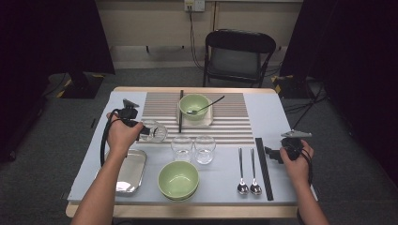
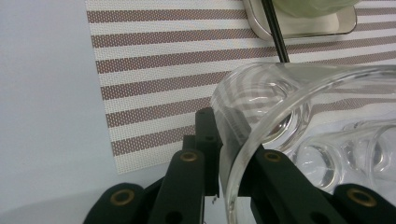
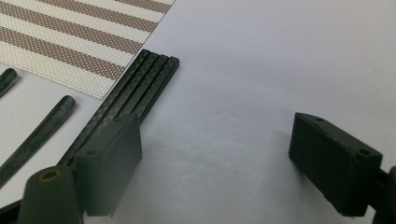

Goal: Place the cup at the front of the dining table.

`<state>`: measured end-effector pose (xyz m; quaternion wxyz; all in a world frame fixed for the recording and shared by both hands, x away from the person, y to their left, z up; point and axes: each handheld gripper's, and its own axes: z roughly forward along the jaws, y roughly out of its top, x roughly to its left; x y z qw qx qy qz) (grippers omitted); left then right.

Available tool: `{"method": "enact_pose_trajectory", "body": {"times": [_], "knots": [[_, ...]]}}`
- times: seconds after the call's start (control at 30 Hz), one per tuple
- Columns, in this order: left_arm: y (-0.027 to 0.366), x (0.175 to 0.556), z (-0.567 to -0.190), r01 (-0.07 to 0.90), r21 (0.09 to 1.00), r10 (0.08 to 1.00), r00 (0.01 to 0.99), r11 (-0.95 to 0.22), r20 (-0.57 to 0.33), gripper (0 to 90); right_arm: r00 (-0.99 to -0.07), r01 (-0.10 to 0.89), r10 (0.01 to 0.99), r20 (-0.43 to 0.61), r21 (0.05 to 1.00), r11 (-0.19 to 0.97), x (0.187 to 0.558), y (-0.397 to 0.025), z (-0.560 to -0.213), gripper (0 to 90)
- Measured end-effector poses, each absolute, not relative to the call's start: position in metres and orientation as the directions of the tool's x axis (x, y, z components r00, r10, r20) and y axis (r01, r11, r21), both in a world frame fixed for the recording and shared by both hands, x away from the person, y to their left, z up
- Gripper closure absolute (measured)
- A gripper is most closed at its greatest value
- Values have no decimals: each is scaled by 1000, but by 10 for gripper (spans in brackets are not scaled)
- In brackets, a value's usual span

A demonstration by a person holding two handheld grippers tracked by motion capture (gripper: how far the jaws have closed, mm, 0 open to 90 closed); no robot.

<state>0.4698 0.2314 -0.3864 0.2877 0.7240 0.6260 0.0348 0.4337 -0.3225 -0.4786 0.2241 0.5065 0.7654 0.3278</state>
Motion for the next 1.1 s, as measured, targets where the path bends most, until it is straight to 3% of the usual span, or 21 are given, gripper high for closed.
{"method": "enact_pose_trajectory", "body": {"times": [1.1], "knots": [[238, 478, -384, 884, 467, 921, 207, -32, -329, 856, -386, 630, 923, -9, 728, 270, 434, -323, -478, 163]]}}
